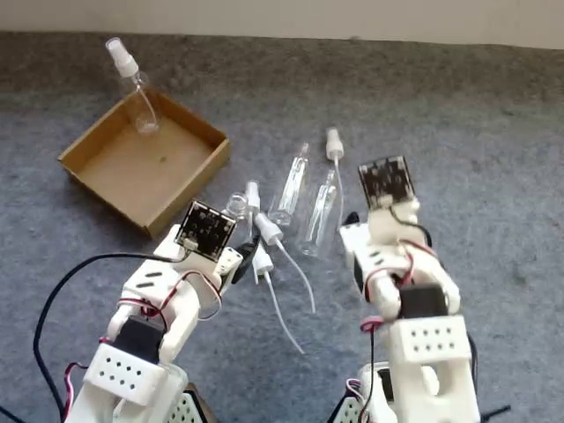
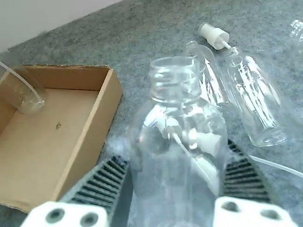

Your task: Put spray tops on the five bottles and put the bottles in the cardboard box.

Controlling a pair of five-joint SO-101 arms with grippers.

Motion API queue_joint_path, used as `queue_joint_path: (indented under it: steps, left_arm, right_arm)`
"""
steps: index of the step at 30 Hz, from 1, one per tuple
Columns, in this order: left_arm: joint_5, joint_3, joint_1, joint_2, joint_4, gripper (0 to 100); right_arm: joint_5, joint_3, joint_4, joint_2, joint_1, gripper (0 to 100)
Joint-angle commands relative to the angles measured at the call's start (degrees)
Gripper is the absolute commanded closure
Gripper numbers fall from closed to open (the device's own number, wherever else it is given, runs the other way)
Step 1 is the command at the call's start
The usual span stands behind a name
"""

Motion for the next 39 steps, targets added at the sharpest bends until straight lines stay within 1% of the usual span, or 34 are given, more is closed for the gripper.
queue_joint_path:
  steps: [1,6,14,21,32,36,39]
  left_arm:
    - [0.7,1.9,0.4,-6.5,-1.6,85]
    - [0.7,5.8,0.3,-13.9,-1.4,85]
    - [0.7,10.2,0.3,-24.6,-1.2,86]
    - [0.7,10.2,0.5,-24.3,-1.5,86]
    - [0.5,10.2,0.4,-24.3,-1.5,86]
    - [0.4,10.2,0.4,-24.3,-1.6,86]
    - [0.4,10.3,0.4,-24.3,-1.6,86]
  right_arm:
    - [0.4,-16.6,0.1,17.4,0.7,87.2]
    - [0.7,-30.1,1.8,35.4,0.7,87.2]
    - [0.8,-60.1,14.2,61.2,0.7,86.8]
    - [0.8,-85.1,22.5,81.0,0.5,86.7]
    - [0.9,-121.5,29.2,110.3,0.4,86.6]
    - [0.9,-131.0,30.1,118.4,-0.2,86.6]
    - [0.9,-135.6,30.5,123.4,-0.8,86.6]
